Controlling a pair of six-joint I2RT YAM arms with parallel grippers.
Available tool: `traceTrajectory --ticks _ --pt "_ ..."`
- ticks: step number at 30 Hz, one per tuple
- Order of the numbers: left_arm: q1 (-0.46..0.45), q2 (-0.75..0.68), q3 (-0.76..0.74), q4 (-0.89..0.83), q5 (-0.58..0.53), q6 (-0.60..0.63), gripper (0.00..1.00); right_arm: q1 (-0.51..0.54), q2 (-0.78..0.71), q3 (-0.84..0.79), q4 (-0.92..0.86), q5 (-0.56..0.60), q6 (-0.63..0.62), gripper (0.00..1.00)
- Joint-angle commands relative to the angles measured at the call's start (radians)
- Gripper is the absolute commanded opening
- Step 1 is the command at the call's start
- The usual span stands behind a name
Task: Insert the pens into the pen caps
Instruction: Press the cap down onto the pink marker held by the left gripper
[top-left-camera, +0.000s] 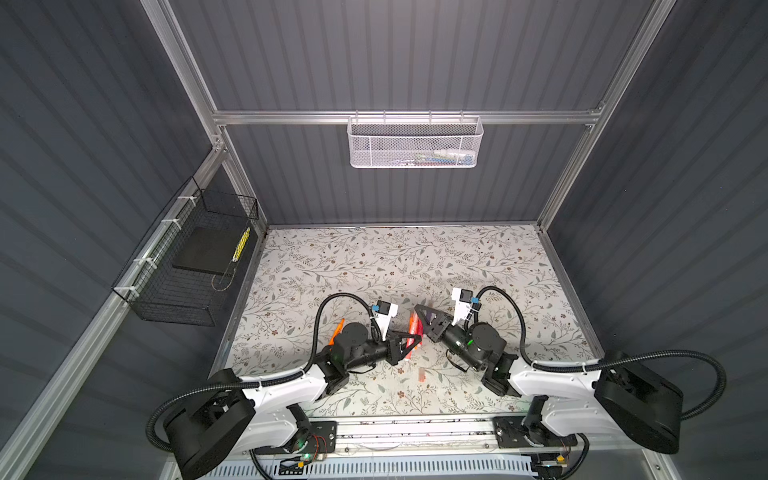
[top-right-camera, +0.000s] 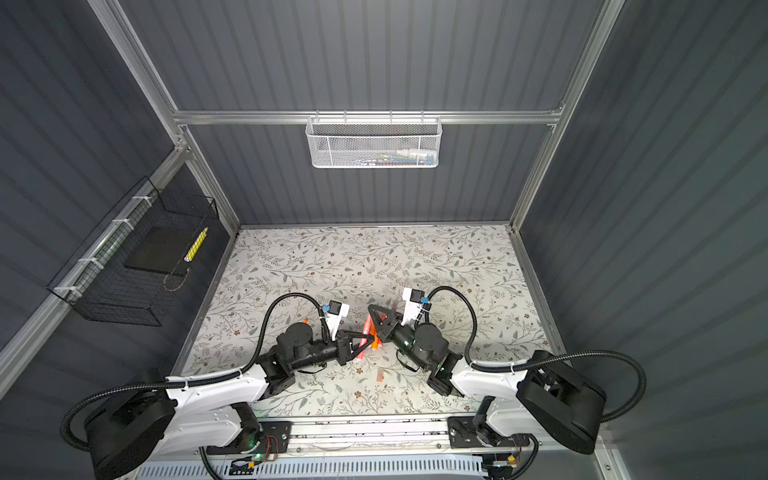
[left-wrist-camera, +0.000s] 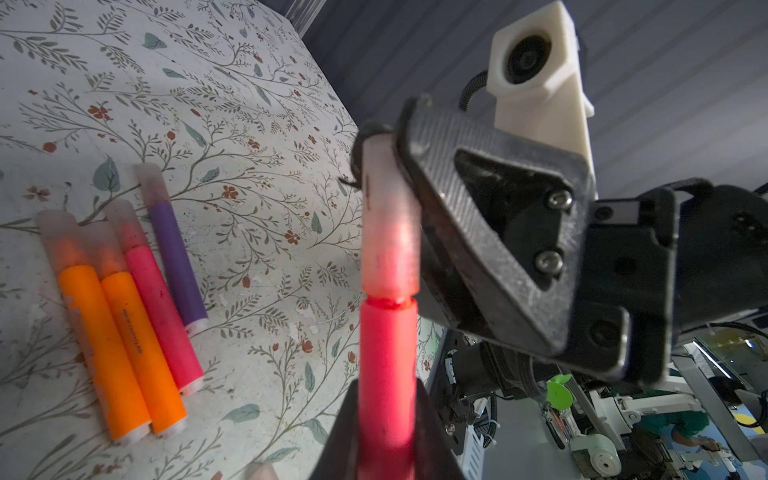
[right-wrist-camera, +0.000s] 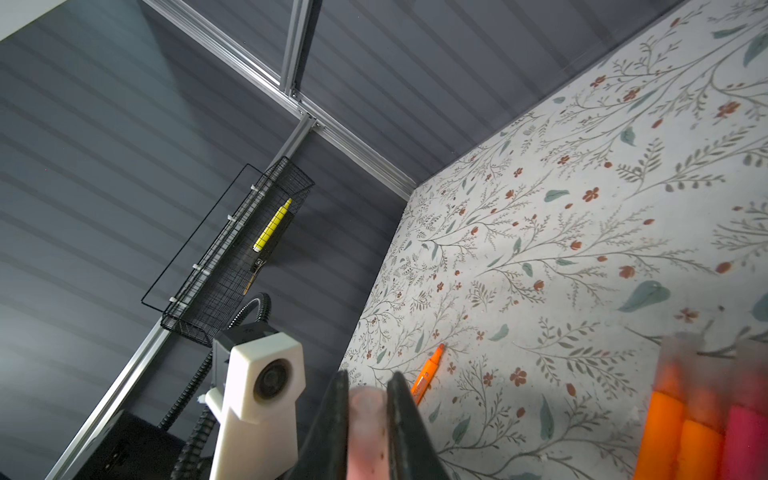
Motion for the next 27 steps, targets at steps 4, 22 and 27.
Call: traceTrajectory --ticks 4,22,27 --pt "0.017 -0.023 0.029 0.099 0.005 0.051 0.00 0.014 0.009 0.015 -0.093 -0.066 -0.055 0.23" --pt "0.011 -0.093 -0.008 -0.131 -0.014 0.264 0.00 0.008 -0.265 -0.012 -0.326 0.029 -0.128 0.60" --pt "0.005 -0.093 -0.017 -0.151 -0.002 0.306 0.00 0.006 -0.254 0.012 -0.339 0.021 -0.131 0.61"
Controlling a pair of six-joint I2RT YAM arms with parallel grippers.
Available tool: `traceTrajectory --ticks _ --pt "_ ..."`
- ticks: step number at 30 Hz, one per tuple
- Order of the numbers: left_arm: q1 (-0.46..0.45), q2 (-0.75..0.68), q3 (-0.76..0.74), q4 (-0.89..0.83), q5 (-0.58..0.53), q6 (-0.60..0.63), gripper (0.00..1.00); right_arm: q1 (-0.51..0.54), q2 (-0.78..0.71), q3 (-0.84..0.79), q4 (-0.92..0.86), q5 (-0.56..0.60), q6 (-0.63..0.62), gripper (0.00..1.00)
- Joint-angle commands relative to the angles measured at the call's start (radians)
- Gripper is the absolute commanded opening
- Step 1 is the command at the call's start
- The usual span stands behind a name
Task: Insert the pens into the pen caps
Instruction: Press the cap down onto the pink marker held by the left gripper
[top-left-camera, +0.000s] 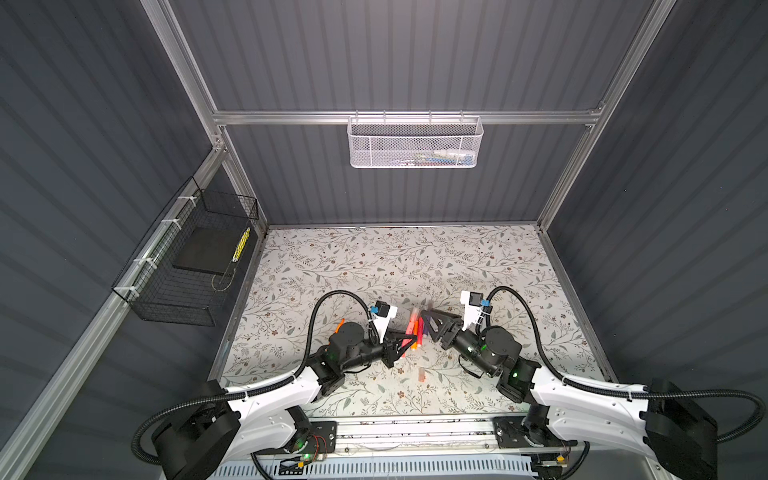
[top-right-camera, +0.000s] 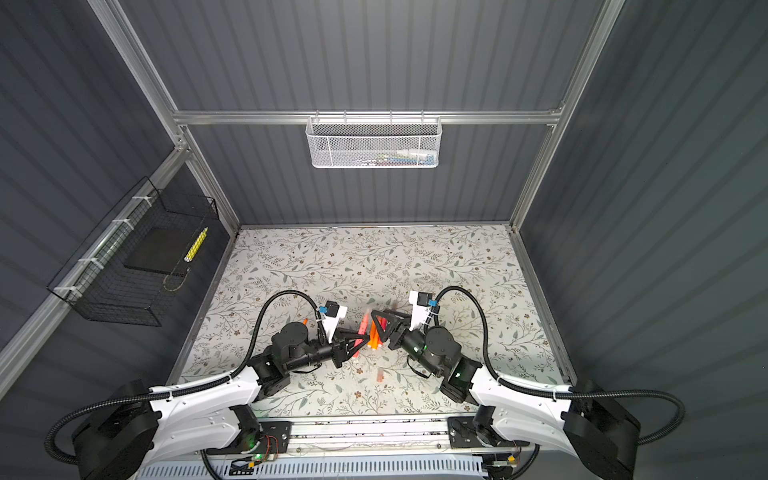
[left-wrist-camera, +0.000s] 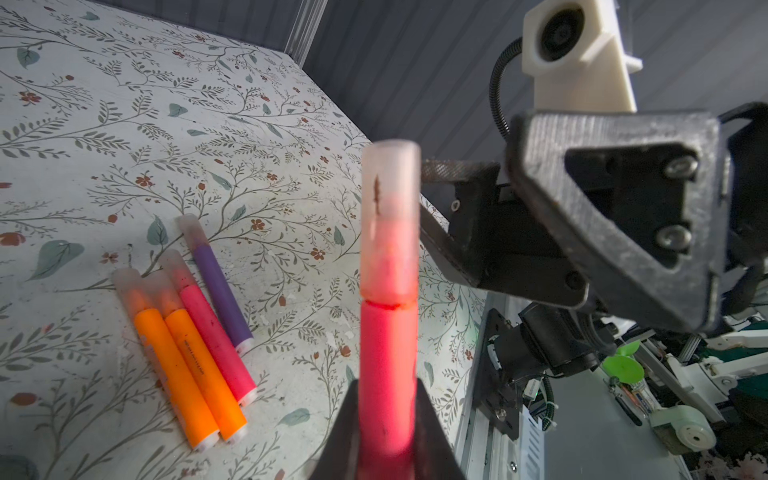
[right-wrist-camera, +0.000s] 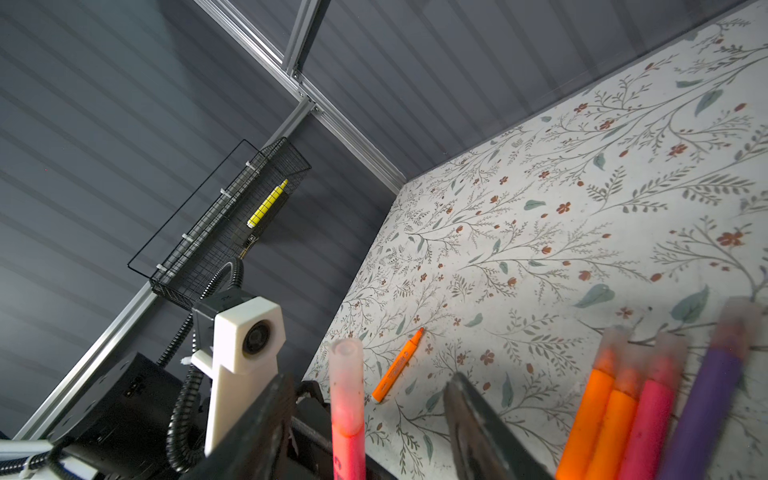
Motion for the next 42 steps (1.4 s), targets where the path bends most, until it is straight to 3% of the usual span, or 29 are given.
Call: traceTrajectory --ticks 1,6,13,24,32,38,42 --pt "-0.004 -0.011 -0.016 -0.024 0.018 0.062 0.00 -0.002 0.014 0.043 -0.044 0.004 -0.023 0.61" --pt "-0.009 0.029 -0.004 -0.022 0.022 0.073 0.00 -0.003 0.068 0.118 -0.104 -0.043 -0.035 0.58" --pt "-0.015 0.077 0.008 0.013 0.065 0.062 0.00 -0.007 0.170 0.183 -0.110 -0.073 -0.040 0.47" --pt "-0.016 0.036 0.001 -0.014 0.054 0.070 0.00 -0.014 0.244 0.224 -0.122 -0.097 -0.030 0.44" --pt "-0.016 0.032 -0.007 -0.012 0.049 0.071 0.00 -0.016 0.248 0.218 -0.115 -0.104 -0.034 0.23" --pt "-0.015 0.026 0.001 -0.017 0.037 0.073 0.00 -0.013 0.272 0.216 -0.106 -0.150 -0.034 0.00" --pt "-0.014 0.002 0.005 -0.014 -0.083 0.064 0.00 -0.009 0.285 0.167 -0.021 -0.172 -0.033 0.00"
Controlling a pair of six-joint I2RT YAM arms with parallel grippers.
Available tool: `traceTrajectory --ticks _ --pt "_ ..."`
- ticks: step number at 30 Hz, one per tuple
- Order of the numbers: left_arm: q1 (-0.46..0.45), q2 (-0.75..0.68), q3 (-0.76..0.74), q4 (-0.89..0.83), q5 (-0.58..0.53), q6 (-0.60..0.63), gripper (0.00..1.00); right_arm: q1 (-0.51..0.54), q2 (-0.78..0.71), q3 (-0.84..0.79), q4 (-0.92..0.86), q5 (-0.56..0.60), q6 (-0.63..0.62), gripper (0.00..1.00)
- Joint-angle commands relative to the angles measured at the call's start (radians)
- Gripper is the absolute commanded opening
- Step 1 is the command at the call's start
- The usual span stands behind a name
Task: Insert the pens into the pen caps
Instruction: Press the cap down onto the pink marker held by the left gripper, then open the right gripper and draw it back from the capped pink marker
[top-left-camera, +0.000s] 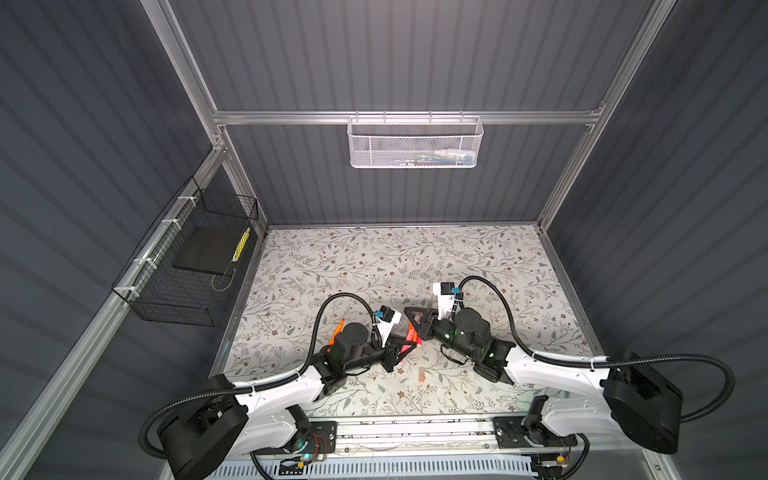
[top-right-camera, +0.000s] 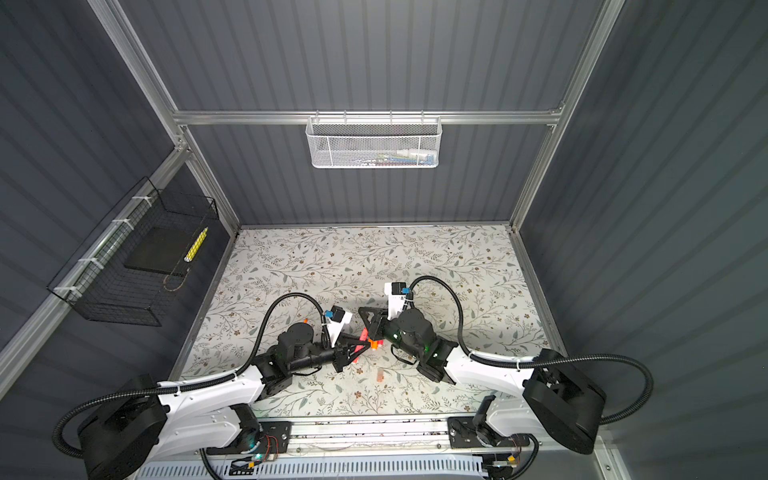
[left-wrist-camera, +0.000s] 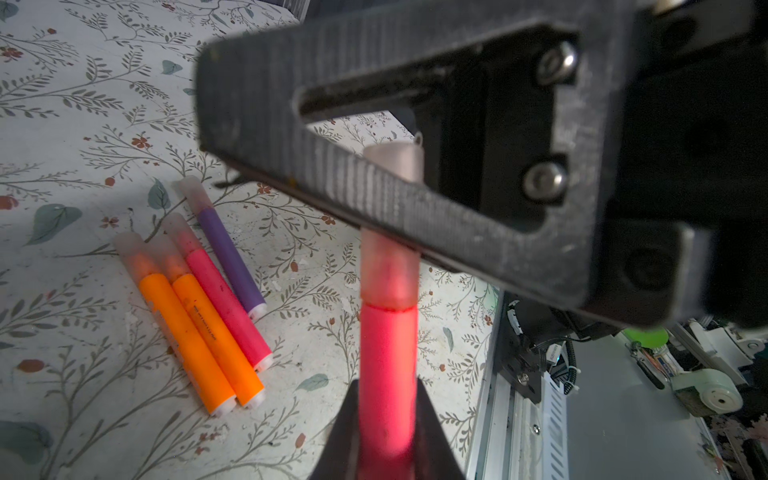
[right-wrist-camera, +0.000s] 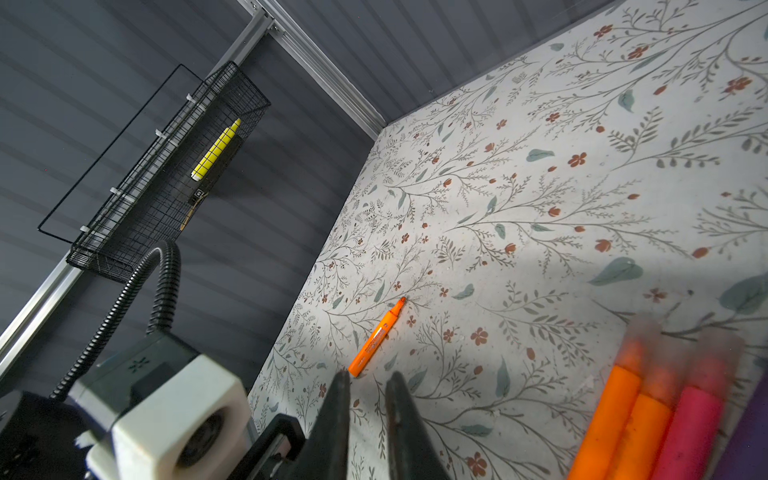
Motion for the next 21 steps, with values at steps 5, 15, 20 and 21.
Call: traceTrajectory --ticks 5,15,20,21 --pt "0.102 -0.040 0.003 0.266 0.224 -0.103 0.00 0.045 0.018 -0.063 0.116 -0.091 -0.062 0.00" --pt "0.122 -0.112 0.142 -0.093 -0.170 0.073 0.00 0.185 0.064 -0.041 -0.001 0.045 0.049 0.00" --pt "0.121 -0.131 0.154 -0.143 -0.368 0.119 0.00 0.290 0.130 0.012 -0.024 0.112 0.120 0.00" --pt "0.121 -0.126 0.158 -0.145 -0.376 0.119 0.00 0.305 0.137 0.022 -0.026 0.122 0.122 0.00"
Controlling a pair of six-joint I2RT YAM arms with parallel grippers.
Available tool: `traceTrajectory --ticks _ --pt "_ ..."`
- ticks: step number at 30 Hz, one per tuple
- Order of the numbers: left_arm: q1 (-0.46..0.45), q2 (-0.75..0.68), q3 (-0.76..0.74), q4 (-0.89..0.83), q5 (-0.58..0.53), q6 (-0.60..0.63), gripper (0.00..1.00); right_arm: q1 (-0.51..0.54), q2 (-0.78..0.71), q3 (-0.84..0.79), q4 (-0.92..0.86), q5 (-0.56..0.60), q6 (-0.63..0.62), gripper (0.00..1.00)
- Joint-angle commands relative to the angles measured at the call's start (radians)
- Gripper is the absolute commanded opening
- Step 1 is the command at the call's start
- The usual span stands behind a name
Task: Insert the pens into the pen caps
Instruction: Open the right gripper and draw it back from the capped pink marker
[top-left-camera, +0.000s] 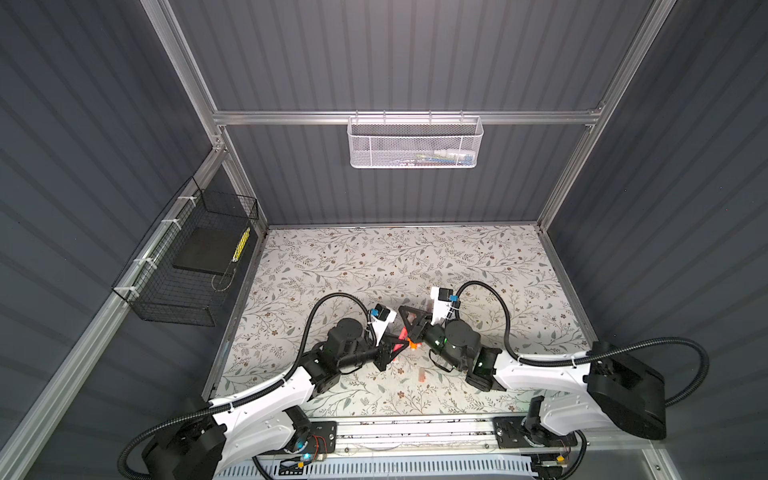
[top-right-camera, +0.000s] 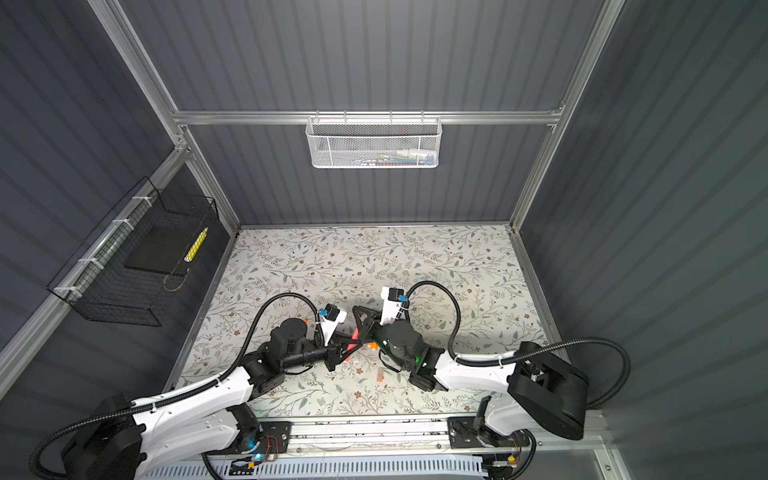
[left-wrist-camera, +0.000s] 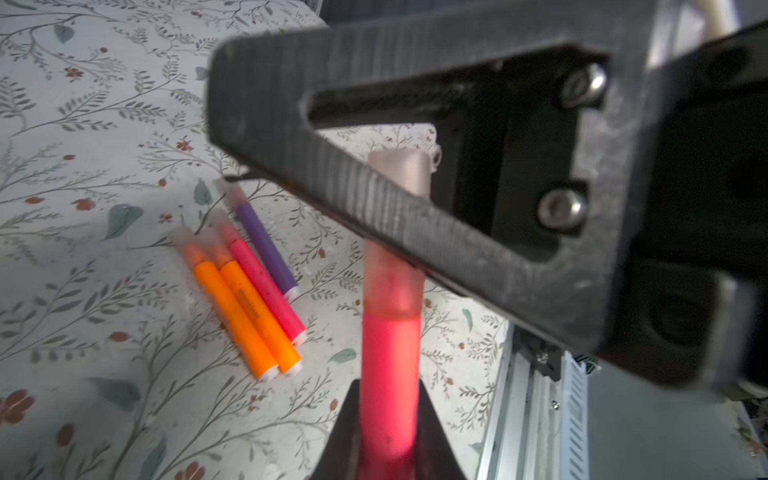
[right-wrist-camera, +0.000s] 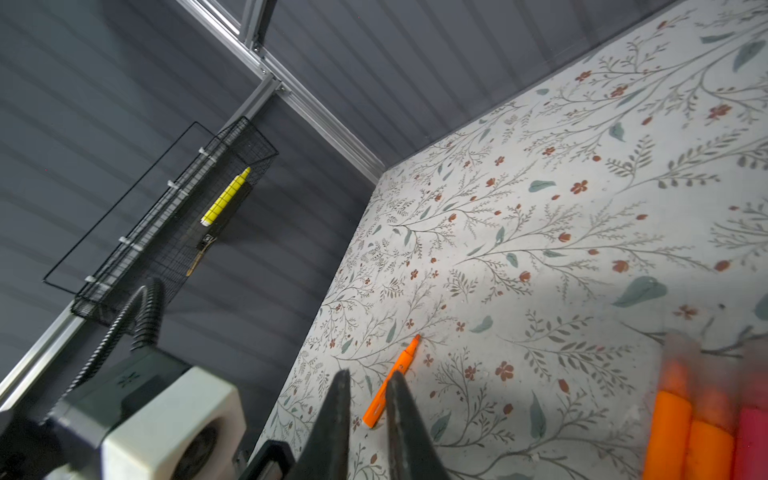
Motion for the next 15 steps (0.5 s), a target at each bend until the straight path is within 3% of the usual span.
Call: traceTrajectory --ticks 1,8,14,15 --pt "0.053 0.001 0.117 0.122 -0.374 -0.003 0.00 0.151 0.038 0.004 -0.158 -0.166 0.061 0.00" --pt "0.088 -0.028 0.108 0.149 -0.214 -0.048 0.00 0.157 0.041 -0.073 -0.004 -0.123 0.045 0.00" --pt "0.089 -0.085 0.100 0.064 -0.127 -0.046 0.00 0.140 -0.078 -0.075 -0.161 -0.014 -0.013 0.00" --pt "0.089 -0.096 0.089 0.042 -0.131 -0.050 0.00 0.132 -0.102 -0.077 -0.190 0.012 -0.013 0.04"
